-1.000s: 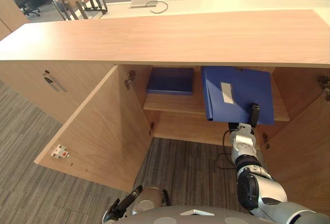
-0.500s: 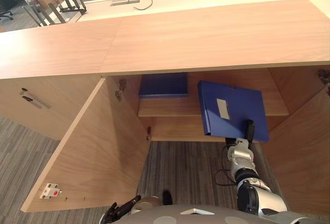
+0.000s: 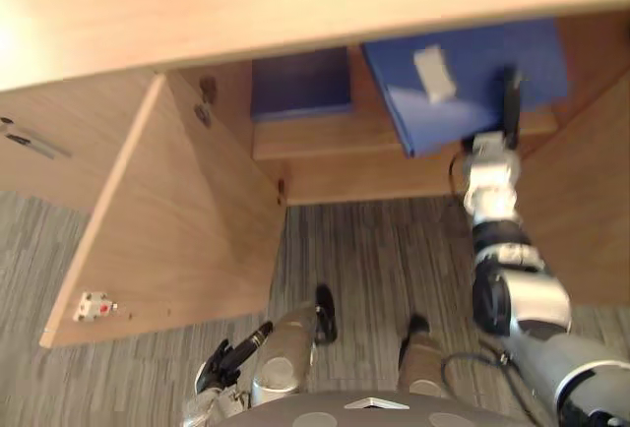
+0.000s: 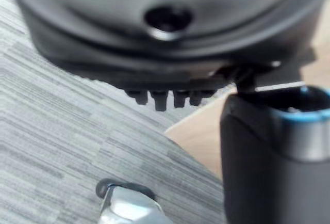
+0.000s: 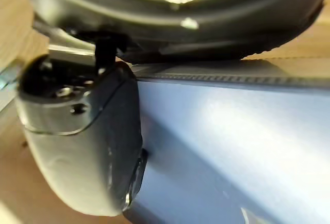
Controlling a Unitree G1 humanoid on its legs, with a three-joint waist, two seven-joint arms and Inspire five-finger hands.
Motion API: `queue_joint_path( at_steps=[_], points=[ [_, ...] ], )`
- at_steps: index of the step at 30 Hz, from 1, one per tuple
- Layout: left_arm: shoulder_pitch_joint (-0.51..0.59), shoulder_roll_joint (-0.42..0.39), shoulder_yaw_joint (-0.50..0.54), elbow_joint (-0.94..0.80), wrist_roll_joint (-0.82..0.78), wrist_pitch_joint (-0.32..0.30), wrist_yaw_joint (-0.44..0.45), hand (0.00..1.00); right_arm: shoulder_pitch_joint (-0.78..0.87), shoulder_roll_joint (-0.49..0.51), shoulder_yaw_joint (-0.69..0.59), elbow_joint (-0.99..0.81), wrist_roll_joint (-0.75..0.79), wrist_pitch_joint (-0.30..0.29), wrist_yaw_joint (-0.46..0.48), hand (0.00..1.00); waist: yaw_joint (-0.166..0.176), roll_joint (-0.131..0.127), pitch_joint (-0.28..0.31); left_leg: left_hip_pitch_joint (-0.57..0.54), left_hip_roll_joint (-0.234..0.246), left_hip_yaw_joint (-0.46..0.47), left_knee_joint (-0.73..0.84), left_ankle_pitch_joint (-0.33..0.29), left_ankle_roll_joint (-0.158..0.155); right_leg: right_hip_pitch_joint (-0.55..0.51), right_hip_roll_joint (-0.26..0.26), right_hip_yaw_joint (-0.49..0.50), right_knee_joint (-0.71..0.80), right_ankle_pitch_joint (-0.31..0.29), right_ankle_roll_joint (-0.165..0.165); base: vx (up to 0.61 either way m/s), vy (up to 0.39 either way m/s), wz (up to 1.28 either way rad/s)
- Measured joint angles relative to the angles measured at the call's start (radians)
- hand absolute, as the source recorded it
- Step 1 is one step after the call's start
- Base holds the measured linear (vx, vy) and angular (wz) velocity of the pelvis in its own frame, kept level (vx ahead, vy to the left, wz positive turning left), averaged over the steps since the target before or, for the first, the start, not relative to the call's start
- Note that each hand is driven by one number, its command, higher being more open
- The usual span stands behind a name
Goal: Walk over to the cabinet, pick up the folder, carry it to the office cabinet, place the folder inside the office cabinet, then close the office cabinet door
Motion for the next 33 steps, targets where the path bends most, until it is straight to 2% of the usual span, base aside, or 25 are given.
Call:
queue_joint_path(
  at_steps=[3,7,10,12,14,18,21,24,27,30,33],
  points=[
    [0.0,-0.005,0.0,-0.013,-0.015,-0.001,-0.009,1.0,-0.047,-0.024,0.016,0.001,-0.01,0.017,-0.015,0.0,-0.004,0.002,0.025,-0.033,-0.009,0.006,-0.036,0.013,-0.02,-0.061,0.001,0.023,0.005,0.015,-0.006,-0.15,-0.017,-0.16],
    [-0.001,-0.016,-0.007,-0.047,-0.03,-0.005,-0.009,1.0,-0.145,-0.072,0.029,0.001,-0.009,0.02,-0.023,0.0,-0.004,0.015,0.048,-0.096,-0.01,0.004,-0.016,0.024,-0.026,-0.139,0.003,0.037,0.038,0.028,-0.004,-0.04,-0.021,-0.08],
    [-0.004,-0.035,-0.018,-0.072,-0.053,-0.017,-0.008,1.0,-0.244,-0.119,0.038,0.004,-0.007,0.023,-0.048,0.0,-0.002,0.033,0.083,-0.137,-0.009,-0.002,0.022,0.039,-0.008,-0.183,0.001,0.043,0.089,0.015,0.001,0.02,-0.014,0.0],
    [-0.007,-0.038,-0.031,-0.101,-0.061,-0.02,-0.007,1.0,-0.311,-0.163,0.064,0.008,-0.007,0.023,-0.049,0.0,0.001,0.044,0.108,-0.183,-0.009,-0.013,0.067,0.039,0.015,-0.229,-0.001,0.045,0.145,-0.006,0.001,0.07,-0.038,0.11],
    [-0.008,-0.038,-0.052,-0.121,-0.075,-0.02,-0.004,1.0,-0.372,-0.191,0.091,0.027,-0.004,0.025,-0.05,0.0,0.002,0.053,0.13,-0.203,-0.01,-0.021,0.088,0.035,0.017,-0.25,-0.004,0.045,0.175,-0.019,-0.001,0.06,-0.05,0.09],
    [-0.006,-0.024,-0.097,-0.142,-0.089,-0.019,0.004,1.0,-0.439,-0.247,0.147,0.08,0.023,0.026,-0.051,0.0,0.022,0.055,0.134,-0.235,-0.011,-0.036,0.11,0.025,0.011,-0.286,-0.008,0.042,0.218,-0.049,-0.009,0.03,-0.048,0.12],
    [0.005,-0.007,-0.147,-0.17,-0.093,-0.019,0.013,1.0,-0.492,-0.29,0.206,0.11,0.083,0.026,-0.062,0.0,0.025,0.063,0.138,-0.263,-0.015,-0.053,0.125,0.022,0.007,-0.308,-0.017,0.028,0.242,-0.068,-0.014,-0.01,-0.02,0.18],
    [0.009,0.004,-0.206,-0.198,-0.1,-0.017,0.014,1.0,-0.581,-0.355,0.303,0.14,0.125,0.025,-0.075,0.0,0.029,0.095,0.162,-0.288,-0.031,-0.062,0.142,0.02,0.009,-0.334,-0.033,0.02,0.276,-0.086,-0.01,-0.02,-0.016,0.17],
    [0.028,0.014,-0.237,-0.231,-0.126,-0.016,0.015,1.0,-0.668,-0.388,0.4,0.173,0.122,0.026,-0.082,0.0,0.03,0.102,0.165,-0.343,-0.034,-0.061,0.177,0.013,0.013,-0.393,-0.038,0.028,0.322,-0.1,-0.008,-0.02,-0.006,0.1],
    [0.05,0.027,-0.286,-0.282,-0.134,-0.014,0.017,1.0,-0.727,-0.436,0.49,0.204,0.117,0.035,-0.102,0.0,0.052,0.108,0.169,-0.378,-0.043,-0.066,0.226,-0.004,0.016,-0.433,-0.054,0.04,0.387,-0.13,-0.006,0.0,-0.014,0.13],
    [0.085,0.047,-0.335,-0.343,-0.142,-0.012,0.019,1.0,-0.776,-0.441,0.546,0.208,0.114,0.04,-0.122,0.0,0.053,0.118,0.171,-0.421,-0.051,-0.07,0.272,-0.023,0.018,-0.474,-0.07,0.044,0.443,-0.16,-0.005,-0.04,-0.016,0.15]
  ],
)
